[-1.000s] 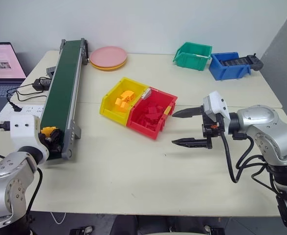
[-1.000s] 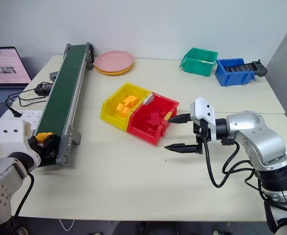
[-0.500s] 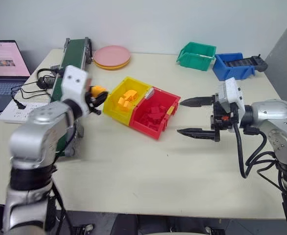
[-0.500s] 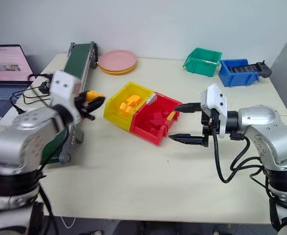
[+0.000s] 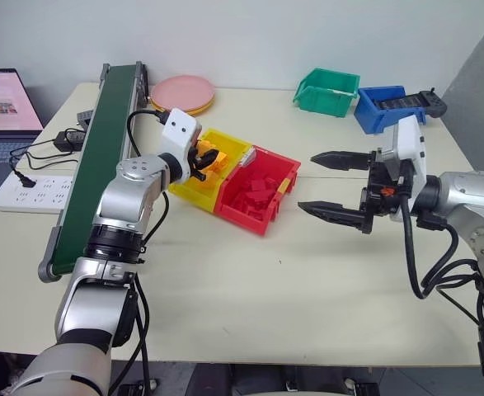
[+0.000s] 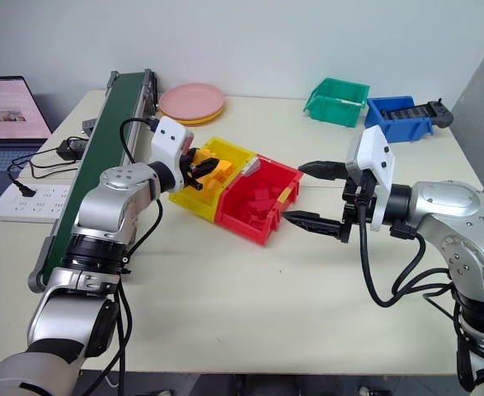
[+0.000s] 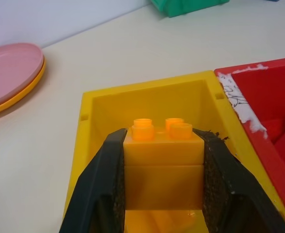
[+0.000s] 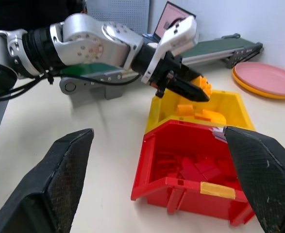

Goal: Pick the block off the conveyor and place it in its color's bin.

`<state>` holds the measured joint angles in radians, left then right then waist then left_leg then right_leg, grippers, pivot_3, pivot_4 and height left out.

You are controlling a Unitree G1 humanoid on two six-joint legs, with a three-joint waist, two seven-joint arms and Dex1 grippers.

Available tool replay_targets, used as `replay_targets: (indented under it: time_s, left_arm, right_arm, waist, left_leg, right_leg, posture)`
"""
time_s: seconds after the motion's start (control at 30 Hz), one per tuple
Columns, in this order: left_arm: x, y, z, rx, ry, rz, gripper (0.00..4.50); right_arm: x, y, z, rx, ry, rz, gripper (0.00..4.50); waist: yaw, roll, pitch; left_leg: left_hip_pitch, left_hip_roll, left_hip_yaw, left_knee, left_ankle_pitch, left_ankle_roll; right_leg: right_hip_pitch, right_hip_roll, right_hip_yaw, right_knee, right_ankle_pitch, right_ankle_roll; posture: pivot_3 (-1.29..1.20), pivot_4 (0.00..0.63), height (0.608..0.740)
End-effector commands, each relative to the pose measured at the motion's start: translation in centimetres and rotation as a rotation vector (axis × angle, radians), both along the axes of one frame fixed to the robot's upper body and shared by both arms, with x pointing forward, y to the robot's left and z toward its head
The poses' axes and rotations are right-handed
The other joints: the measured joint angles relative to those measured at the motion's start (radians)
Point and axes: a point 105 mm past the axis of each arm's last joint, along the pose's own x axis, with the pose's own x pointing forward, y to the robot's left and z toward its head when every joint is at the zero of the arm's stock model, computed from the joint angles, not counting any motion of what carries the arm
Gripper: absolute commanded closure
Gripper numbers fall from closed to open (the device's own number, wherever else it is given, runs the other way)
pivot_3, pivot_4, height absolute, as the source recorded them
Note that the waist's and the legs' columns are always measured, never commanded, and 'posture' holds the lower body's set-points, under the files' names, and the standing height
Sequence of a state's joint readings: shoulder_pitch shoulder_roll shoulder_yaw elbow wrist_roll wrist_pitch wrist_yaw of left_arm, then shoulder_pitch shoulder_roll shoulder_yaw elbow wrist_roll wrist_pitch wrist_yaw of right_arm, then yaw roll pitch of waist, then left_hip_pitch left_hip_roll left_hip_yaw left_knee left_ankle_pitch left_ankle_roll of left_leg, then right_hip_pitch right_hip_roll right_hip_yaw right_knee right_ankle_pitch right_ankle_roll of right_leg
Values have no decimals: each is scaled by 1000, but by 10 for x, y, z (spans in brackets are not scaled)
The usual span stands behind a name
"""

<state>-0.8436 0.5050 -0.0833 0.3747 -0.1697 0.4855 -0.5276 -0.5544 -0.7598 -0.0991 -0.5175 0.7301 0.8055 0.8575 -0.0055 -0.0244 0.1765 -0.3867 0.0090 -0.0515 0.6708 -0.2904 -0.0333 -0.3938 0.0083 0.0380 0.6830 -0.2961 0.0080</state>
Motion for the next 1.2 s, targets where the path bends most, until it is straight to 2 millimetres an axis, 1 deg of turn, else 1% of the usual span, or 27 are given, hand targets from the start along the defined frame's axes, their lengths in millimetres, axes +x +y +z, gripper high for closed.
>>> replay_targets:
  time_s: [0.03, 0.23, 0.27, 0.3, 0.37, 0.5, 0.67, 0.73, 0.8, 0.87, 1.0, 1.13, 1.2]
  left_arm:
    - [2, -3, 26, -11, -83, -23, 2124]
    - [-3, -8, 23, -14, -66, -63, 872]
    - [-3, -7, 23, -9, -71, -53, 720]
    - [-4, -6, 23, -4, -73, -52, 455]
    - [-5, -5, 24, -6, -78, -48, 69]
    - [-18, -6, 30, -1, -96, -90, 69]
    - [-37, 1, 33, 62, -163, -98, 69]
    - [-51, 6, 32, 58, -179, -106, 69]
    - [-66, 11, 28, 41, -171, -102, 69]
    - [-83, 12, 17, 5, -130, -93, 69]
    - [-109, 9, -3, -31, -78, -59, 69]
    - [-119, 9, -12, -59, -59, -30, 69]
    - [-122, 6, -14, -63, -57, -35, 69]
  right_arm:
    - [-5, -1, 8, 12, -34, -1, 0]
    - [-4, -2, 7, 10, -34, -3, 0]
    - [-4, -2, 7, 9, -33, -1, 0]
    - [-3, -2, 6, 7, -33, 0, 0]
    - [-3, -2, 5, 0, -35, 2, 0]
    - [-1, -2, 3, 0, -36, 0, 0]
    - [1, -4, 0, -10, -47, -14, 0]
    - [3, -7, -4, -21, -69, -27, 0]
    - [6, -12, -13, -48, -112, -59, 0]
    - [8, -18, -27, -50, -136, -90, 0]
    - [8, -24, -48, -43, -106, -120, 0]
    - [8, -29, -59, -58, -114, -132, 0]
    - [9, -30, -61, -63, -122, -132, 0]
  waist:
    - [1, 0, 0]
    - [1, 0, 0]
    - [1, 0, 0]
    - [2, 0, 0]
    - [1, 0, 0]
    - [0, 0, 0]
    - [0, 0, 0]
    - [1, 0, 0]
    - [1, 0, 0]
    - [2, -1, -1]
    - [2, -1, -1]
    - [3, -1, -1]
    - [3, -1, -1]
  left_leg:
    - [0, 0, 0, 0, 0, 0]
    - [-2, 0, -1, 5, 0, 0]
    - [-3, 0, -1, 5, 0, 0]
    - [-4, 0, -1, 6, 0, 0]
    - [-6, 0, -1, 6, 0, 0]
    - [-13, 0, 0, 8, 0, 0]
    - [-12, 0, 0, 8, 0, 0]
    - [-12, 0, 0, 8, 0, 0]
    - [-12, 0, 0, 8, 0, 0]
    - [-12, 1, 0, 8, 0, 0]
    - [-12, 1, 0, 8, 0, 0]
    - [-10, 1, 0, 9, 0, 0]
    - [-5, 1, 0, 9, 0, 0]
  right_leg:
    - [0, 0, 0, 0, 0, 0]
    - [0, 0, -1, 3, 0, 0]
    - [-1, 0, -1, 3, 0, 0]
    - [-1, 0, -1, 4, 0, 0]
    - [-3, 0, -1, 5, 0, 0]
    - [-12, 0, -1, 9, 0, 0]
    - [-13, 0, 0, 10, 0, 0]
    - [-13, 0, 0, 11, 0, 0]
    - [-13, 0, 0, 11, 0, 0]
    - [-12, 0, 0, 11, 0, 0]
    - [-12, 0, 0, 10, 0, 0]
    - [-12, 0, 0, 14, 0, 0]
    - [-8, 1, 0, 15, 0, 0]
  posture:
    - [0, 150, 740]
    - [0, 150, 740]
    - [0, 150, 740]
    - [0, 150, 740]
    - [0, 150, 740]
    - [0, 150, 740]
    - [0, 150, 740]
    - [0, 150, 740]
    - [0, 150, 740]
    - [0, 150, 740]
    - [0, 150, 740]
    - [0, 150, 740]
    - [0, 150, 740]
